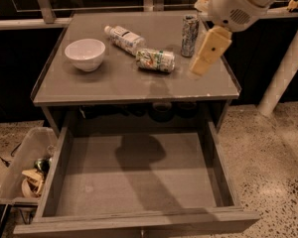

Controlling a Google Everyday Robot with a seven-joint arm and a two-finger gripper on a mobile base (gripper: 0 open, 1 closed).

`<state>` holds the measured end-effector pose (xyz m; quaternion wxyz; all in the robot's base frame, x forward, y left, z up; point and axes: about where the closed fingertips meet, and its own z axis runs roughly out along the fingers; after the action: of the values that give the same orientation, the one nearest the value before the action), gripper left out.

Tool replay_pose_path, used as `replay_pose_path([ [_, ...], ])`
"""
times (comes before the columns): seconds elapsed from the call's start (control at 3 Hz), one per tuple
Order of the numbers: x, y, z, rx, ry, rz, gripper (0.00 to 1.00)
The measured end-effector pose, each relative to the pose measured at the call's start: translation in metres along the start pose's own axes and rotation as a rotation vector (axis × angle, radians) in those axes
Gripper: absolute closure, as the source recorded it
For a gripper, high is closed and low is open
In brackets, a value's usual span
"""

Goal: Place 7up can into top drawer

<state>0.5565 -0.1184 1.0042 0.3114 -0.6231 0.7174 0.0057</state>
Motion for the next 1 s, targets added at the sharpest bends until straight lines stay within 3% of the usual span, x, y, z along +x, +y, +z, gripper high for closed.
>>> replay_pose_path([
  [0.67, -0.01, -0.005, 0.009, -0.008, -0.034, -0.016, 0.0],
  [1.0, -0.017, -0.02, 0.042, -0.038, -0.087, -0.04, 0.0],
])
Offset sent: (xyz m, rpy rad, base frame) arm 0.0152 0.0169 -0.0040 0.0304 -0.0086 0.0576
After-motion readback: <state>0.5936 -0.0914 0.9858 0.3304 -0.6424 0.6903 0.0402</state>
